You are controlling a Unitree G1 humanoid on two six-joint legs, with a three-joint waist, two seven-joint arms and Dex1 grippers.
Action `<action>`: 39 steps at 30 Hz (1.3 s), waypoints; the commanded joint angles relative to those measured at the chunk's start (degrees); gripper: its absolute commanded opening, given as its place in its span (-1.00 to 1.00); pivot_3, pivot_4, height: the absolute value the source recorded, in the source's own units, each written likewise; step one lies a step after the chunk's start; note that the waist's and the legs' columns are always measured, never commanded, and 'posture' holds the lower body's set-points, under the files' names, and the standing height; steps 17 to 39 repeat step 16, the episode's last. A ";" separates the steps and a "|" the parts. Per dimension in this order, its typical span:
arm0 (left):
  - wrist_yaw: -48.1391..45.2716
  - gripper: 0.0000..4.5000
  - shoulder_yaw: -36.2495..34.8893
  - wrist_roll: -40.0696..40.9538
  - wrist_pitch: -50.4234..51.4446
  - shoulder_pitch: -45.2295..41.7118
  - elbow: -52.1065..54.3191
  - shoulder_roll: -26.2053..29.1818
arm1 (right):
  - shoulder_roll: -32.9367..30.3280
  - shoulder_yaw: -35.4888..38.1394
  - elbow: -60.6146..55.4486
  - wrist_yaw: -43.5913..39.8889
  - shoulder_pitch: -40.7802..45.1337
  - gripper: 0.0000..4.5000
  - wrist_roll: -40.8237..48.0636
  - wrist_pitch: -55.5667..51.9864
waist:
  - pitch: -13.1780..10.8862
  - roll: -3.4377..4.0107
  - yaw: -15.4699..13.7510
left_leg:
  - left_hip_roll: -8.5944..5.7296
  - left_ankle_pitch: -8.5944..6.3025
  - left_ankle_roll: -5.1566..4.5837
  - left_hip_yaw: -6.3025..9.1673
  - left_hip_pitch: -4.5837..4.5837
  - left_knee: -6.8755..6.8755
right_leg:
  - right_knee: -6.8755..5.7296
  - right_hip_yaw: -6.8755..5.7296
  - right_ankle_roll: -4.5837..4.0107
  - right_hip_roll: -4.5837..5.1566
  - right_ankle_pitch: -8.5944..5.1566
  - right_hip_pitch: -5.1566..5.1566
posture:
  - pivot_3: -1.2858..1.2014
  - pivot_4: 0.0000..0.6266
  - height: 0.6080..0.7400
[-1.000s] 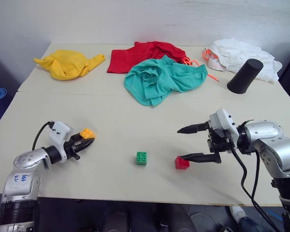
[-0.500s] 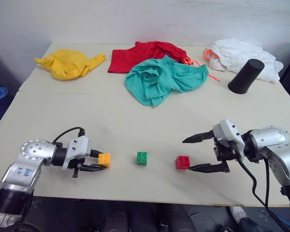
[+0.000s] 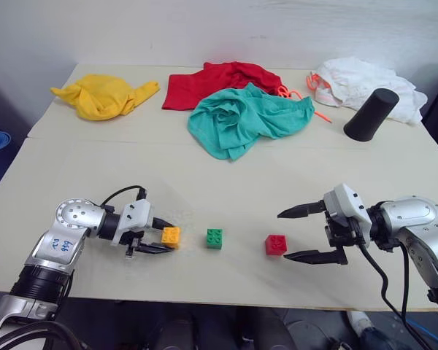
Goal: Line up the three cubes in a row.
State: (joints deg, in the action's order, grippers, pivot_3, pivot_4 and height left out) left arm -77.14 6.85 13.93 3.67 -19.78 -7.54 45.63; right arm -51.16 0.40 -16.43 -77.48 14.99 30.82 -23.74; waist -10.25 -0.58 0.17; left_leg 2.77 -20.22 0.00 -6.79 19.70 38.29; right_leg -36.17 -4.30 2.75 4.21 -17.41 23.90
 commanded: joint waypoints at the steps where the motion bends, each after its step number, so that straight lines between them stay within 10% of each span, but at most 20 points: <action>1: -0.31 0.58 -3.56 2.11 2.78 1.95 2.75 3.17 | -1.88 2.02 -0.18 -1.03 -0.34 1.00 -0.06 1.45 | 0.00 0.00 0.06 | 0.01 0.00 0.00 0.00 0.00 0.00 | 0.00 0.00 0.00 0.00 0.00 0.00 | 0.03 -0.52 1.00; 5: -2.49 0.98 -11.61 7.62 9.27 7.36 8.69 10.47 | -4.49 4.93 2.20 -3.21 -0.47 1.00 0.80 2.06 | -0.02 -0.03 0.35 | 0.05 0.01 0.02 0.00 0.05 0.00 | -0.03 0.02 0.00 -0.02 0.00 0.08 | 0.03 -0.52 1.00; 16: -7.18 0.98 -38.81 19.97 27.70 24.32 23.31 23.14 | -12.36 11.66 13.02 -14.52 -3.64 1.00 2.53 5.31 | -0.03 -0.04 -0.07 | -0.02 0.04 -0.03 0.02 0.57 0.31 | -0.28 0.02 -0.03 0.09 -0.02 0.60 | 0.03 -0.52 1.00; 39: -7.18 0.98 -38.81 19.97 27.70 24.32 23.31 23.14 | -12.36 11.66 13.02 -14.52 -3.64 1.00 2.53 5.31 | -0.03 -0.04 -0.07 | -0.02 0.04 -0.03 0.02 0.57 0.31 | -0.28 0.02 -0.03 0.09 -0.02 0.60 | 0.03 -0.52 1.00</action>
